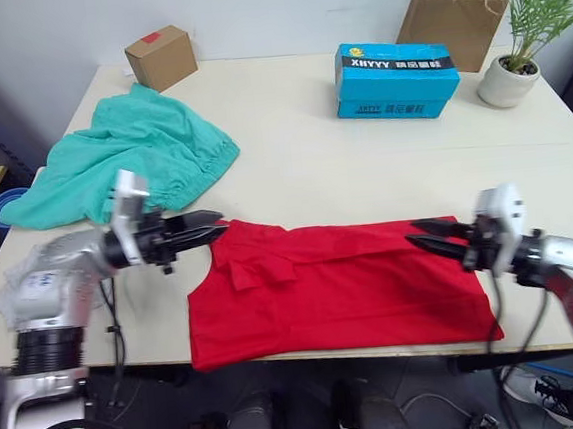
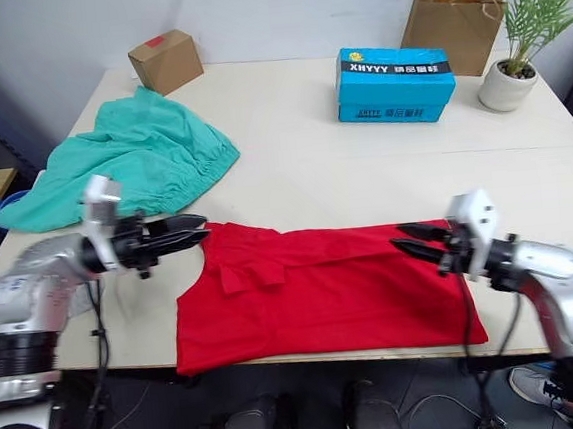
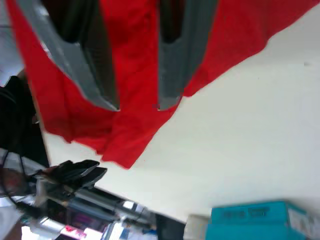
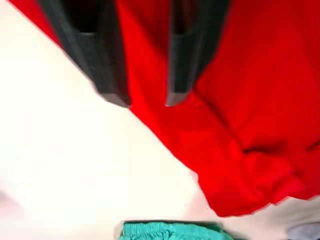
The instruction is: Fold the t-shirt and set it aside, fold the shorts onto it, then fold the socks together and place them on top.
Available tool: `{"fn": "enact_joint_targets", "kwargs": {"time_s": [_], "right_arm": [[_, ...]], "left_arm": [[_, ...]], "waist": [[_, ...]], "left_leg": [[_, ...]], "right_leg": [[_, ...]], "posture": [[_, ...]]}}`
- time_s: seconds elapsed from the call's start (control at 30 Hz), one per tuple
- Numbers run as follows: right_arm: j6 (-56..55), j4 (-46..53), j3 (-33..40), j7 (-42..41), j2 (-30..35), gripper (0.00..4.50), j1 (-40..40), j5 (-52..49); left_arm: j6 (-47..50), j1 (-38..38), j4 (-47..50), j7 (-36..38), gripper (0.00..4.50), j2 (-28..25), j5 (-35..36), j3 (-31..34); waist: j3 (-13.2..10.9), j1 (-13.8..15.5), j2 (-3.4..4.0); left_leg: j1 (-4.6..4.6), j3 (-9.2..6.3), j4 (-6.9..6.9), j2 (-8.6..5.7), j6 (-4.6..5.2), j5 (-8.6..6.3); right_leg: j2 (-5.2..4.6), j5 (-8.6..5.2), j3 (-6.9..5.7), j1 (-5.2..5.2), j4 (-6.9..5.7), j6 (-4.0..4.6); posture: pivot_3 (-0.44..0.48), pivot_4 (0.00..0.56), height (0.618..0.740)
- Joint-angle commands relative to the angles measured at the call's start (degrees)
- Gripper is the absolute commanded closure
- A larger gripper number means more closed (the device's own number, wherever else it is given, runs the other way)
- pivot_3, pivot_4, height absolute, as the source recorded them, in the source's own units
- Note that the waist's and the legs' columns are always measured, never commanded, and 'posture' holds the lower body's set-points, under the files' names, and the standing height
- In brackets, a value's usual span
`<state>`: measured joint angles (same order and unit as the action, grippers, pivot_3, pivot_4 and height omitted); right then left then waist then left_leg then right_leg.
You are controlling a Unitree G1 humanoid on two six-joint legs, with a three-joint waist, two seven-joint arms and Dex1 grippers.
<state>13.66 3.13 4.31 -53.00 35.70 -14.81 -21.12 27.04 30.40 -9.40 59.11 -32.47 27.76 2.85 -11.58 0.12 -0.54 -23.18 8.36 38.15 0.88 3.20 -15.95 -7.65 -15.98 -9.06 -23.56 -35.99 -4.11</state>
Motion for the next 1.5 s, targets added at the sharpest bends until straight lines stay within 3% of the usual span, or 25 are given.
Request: {"fn": "enact_joint_targets", "kwargs": {"time_s": [0.03, 0.1, 0.23, 0.5, 0.73, 0.93, 1.1, 1.27, 1.5], "right_arm": [[-5.7, -1.6, -5.6, 5.6, -4.9, 4.5, -2.9, 7.2], [-7.7, -3.5, -8.6, 8.5, -7.9, 4.5, -4.2, 11.1], [-9.7, -5.8, -9.0, 11.0, -8.6, 4.5, -3.4, 14.0], [-21.7, -21.3, 0.5, 17.4, -2.4, 4.5, 0.2, 16.2], [-28.9, -36.2, 5.4, 20.4, 0.2, 4.5, -2.9, 15.3], [-26.5, -23.4, 5.2, 12.2, -2.2, 4.5, -3.1, 6.3], [-19.5, -8.8, -1.4, 10.9, -5.7, 4.5, -0.8, 6.3], [-17.4, -5.4, -6.1, 13.1, -9.7, 4.5, 0.8, 10.0], [-22.5, -15.0, -2.7, 17.1, -8.5, 4.5, 1.6, 13.5]], "left_arm": [[-2.3, -0.1, 2.7, -8.8, 4.48, 5.2, -4.4, -2.4], [-2.4, -1.6, 3.2, -13.6, 4.48, 7.4, -7.9, -4.1], [-2.1, -5.7, 5.0, -16.4, 4.48, 7.0, -10.6, -4.8], [-4.4, -11.2, 4.4, -23.0, 4.48, 6.3, -12.1, 0.4], [-16.0, -9.2, -4.2, -20.3, 4.48, 8.0, -10.7, 3.9], [-17.3, -7.9, 0.1, -11.7, 4.48, 6.2, -4.8, 5.6], [-10.6, -11.2, 12.1, -3.7, 4.48, 3.1, -1.8, -0.8], [-8.4, -13.4, 14.9, -8.8, 4.48, 4.0, -7.2, -5.8], [-8.3, -17.8, 11.3, -15.8, 4.48, 3.6, -12.1, -4.3]], "waist": [[0.0, -0.2, 0.0], [0.0, -0.3, -0.01], [0.0, -0.5, 0.0], [0.0, -0.2, -0.01], [0.1, -0.4, -0.04], [0.1, -0.6, -0.01], [0.1, -0.5, 0.04], [0.1, -0.1, 0.09], [0.1, -0.3, 0.09]], "left_leg": [[0.0, 0.03, -0.01, 0.0, -0.01, 0.03], [-0.01, 0.03, -0.02, 0.02, -0.01, 0.04], [-0.01, 0.07, -0.05, 0.06, -0.03, 0.06], [0.16, 0.02, -0.06, 0.03, -0.02, 0.02], [0.36, 0.07, -0.09, 0.05, -0.05, 0.02], [0.24, 0.08, -0.09, 0.09, -0.06, 0.02], [0.17, 0.06, -0.11, 0.13, -0.08, 0.02], [0.16, 0.04, -0.13, 0.11, -0.08, 0.0], [0.11, 0.03, -0.14, 0.09, -0.05, -0.03]], "right_leg": [[0.02, 0.0, 0.0, 0.0, -0.02, 0.0], [0.06, 0.0, 0.01, -0.01, -0.07, 0.0], [0.1, 0.0, 0.02, -0.04, -0.06, 0.0], [-0.03, 0.01, 0.06, 0.11, 0.1, 0.01], [-0.03, 0.05, 0.07, 0.2, 0.04, 0.06], [-0.02, 0.05, 0.06, 0.09, 0.05, 0.07], [-0.01, 0.05, 0.04, 0.05, 0.07, 0.08], [0.0, 0.04, 0.05, 0.05, 0.12, 0.09], [-0.02, 0.04, 0.05, -0.02, 0.11, 0.09]], "posture": [[0.0, 0.15, 0.74], [0.0, 0.15, 0.74], [0.0, 0.15, 0.74], [0.0, 0.15, 0.74], [0.0, 0.15, 0.74], [0.0, 0.15, 0.74], [0.0, 0.15, 0.74], [0.0, 0.15, 0.74], [0.0, 0.15, 0.74]]}}
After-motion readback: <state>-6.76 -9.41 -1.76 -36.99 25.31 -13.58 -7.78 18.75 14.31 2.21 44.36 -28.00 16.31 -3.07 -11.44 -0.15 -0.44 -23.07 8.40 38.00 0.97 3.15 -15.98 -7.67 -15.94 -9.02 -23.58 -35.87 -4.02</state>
